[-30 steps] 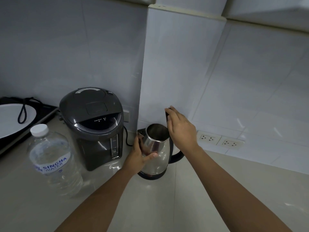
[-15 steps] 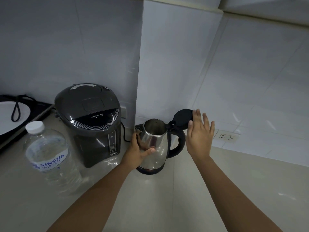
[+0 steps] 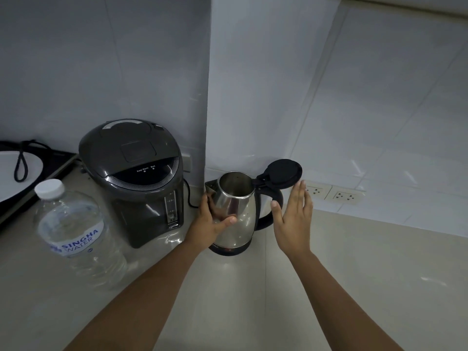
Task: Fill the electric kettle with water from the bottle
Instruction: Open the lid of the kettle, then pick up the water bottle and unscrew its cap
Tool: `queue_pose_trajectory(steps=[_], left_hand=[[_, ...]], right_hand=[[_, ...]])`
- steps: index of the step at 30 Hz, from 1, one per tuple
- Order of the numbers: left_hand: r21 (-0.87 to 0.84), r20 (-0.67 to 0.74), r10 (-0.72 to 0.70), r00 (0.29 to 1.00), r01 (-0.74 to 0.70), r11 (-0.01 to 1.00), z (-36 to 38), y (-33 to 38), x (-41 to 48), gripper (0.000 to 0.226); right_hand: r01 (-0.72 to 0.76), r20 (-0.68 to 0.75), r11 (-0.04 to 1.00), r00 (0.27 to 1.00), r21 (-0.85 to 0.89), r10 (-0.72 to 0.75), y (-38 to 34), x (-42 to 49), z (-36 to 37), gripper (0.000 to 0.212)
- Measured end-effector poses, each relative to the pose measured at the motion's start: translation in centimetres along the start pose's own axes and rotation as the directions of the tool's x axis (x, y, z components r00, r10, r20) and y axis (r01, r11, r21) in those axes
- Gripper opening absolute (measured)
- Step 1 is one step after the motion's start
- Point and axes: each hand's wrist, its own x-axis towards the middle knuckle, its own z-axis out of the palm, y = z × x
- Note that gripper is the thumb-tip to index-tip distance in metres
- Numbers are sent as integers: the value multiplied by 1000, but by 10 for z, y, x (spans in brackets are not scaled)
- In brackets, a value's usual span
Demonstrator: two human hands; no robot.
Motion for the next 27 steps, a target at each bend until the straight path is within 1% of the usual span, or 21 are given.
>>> queue_pose_trajectory(steps=[2, 4, 6, 8, 9, 11, 15, 17, 21, 27], left_hand=[[-2, 6, 7, 1000, -7, 1000, -1, -1, 0, 117], [-4, 3, 10, 1000, -10, 1000, -1, -2, 1, 123], [-3, 8, 7, 1000, -7, 1000, -1, -3, 2, 128], [-22, 20, 3, 1000, -2, 1000, 0, -4, 4, 129], [-33, 28, 4, 1000, -3, 999, 0, -4, 5, 129], [-38, 30, 5, 1000, -4, 999, 0, -3, 6, 130], [-38, 22, 17, 1000, -16, 999, -4, 3, 4, 128], [-55, 11, 22, 1000, -21, 998, -6, 6, 0, 124], [-96, -18, 71, 997, -72, 993, -11, 11, -12, 110], [-138, -29, 150, 988, -152, 979, -27, 25, -51, 104]], right_hand=[[-8, 56, 999, 998, -31, 10, 2, 2, 9, 74], [-10, 105, 1000, 994, -25, 12, 3, 6, 16, 70], [-33, 150, 998, 988, 54, 24, 4, 10, 22, 70], [-69, 180, 980, 983, 184, 35, 3, 12, 26, 74], [-67, 171, 969, 985, 236, 27, 2, 12, 28, 75], [-62, 145, 960, 989, 274, 22, -1, 11, 30, 75], [-75, 131, 964, 990, 256, 42, -8, 9, 29, 75], [-59, 113, 965, 993, 255, 31, -13, 6, 25, 75], [-35, 74, 968, 997, 249, 17, -24, -4, 15, 76], [-48, 3, 976, 999, 211, 48, -49, -39, -5, 75]])
